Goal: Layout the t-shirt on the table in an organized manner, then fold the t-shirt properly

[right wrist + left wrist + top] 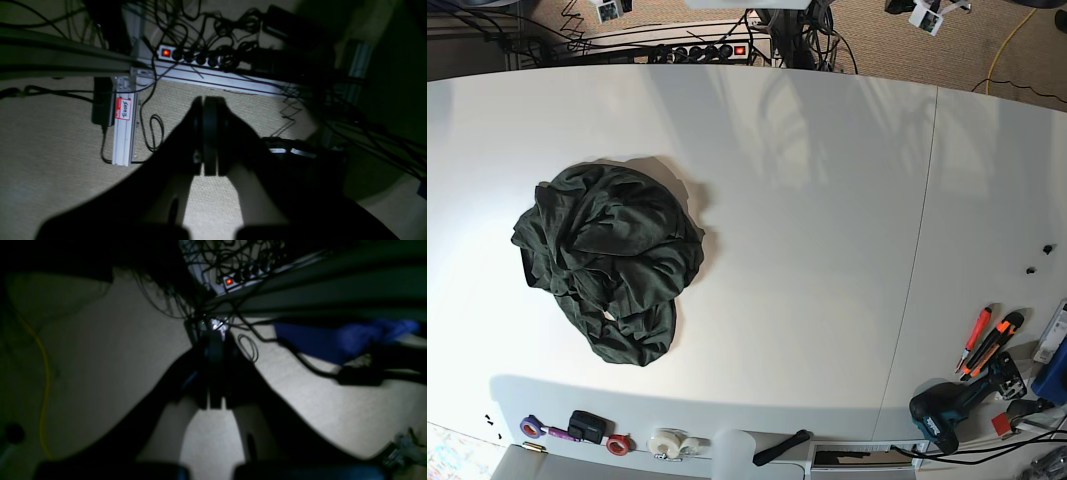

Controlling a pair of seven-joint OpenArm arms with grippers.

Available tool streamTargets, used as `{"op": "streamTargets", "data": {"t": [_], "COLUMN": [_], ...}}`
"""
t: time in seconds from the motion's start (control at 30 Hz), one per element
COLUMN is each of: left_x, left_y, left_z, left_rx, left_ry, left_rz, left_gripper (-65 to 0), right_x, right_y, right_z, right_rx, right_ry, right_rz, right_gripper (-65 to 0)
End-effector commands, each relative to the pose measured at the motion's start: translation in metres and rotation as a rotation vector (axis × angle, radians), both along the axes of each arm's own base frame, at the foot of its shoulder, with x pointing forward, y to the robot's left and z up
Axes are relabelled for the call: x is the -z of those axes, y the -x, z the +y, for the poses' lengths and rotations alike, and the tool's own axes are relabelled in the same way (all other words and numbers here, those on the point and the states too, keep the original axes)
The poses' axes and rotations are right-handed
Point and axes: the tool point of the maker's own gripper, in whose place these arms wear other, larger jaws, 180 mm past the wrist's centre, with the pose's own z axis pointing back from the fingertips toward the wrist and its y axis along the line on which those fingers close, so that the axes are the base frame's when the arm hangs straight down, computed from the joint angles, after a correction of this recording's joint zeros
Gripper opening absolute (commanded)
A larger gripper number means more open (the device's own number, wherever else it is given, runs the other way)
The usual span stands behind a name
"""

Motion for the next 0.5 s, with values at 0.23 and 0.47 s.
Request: {"op": "streamTargets", "data": {"t": [0.23, 0.47], "left_x": [-0.086, -0.135], "left_y": [-0.030, -0.056], "left_z": [-0.039, -0.064], "left_rx": [0.032, 0.093], "left_ry": [0.131, 0.244], "left_rz": [-0.189, -0.367], "left_gripper": [-65.0, -65.0], "right_x": [-0.058, -0.105], "right_y": [-0.009, -0.038], "right_z": [0.014, 0.011], "right_rx": [-0.030, -0.040], "right_ry": [-0.035, -0.023], "right_rz": [-0.112, -0.241], "right_gripper": [-65.0, -65.0]}}
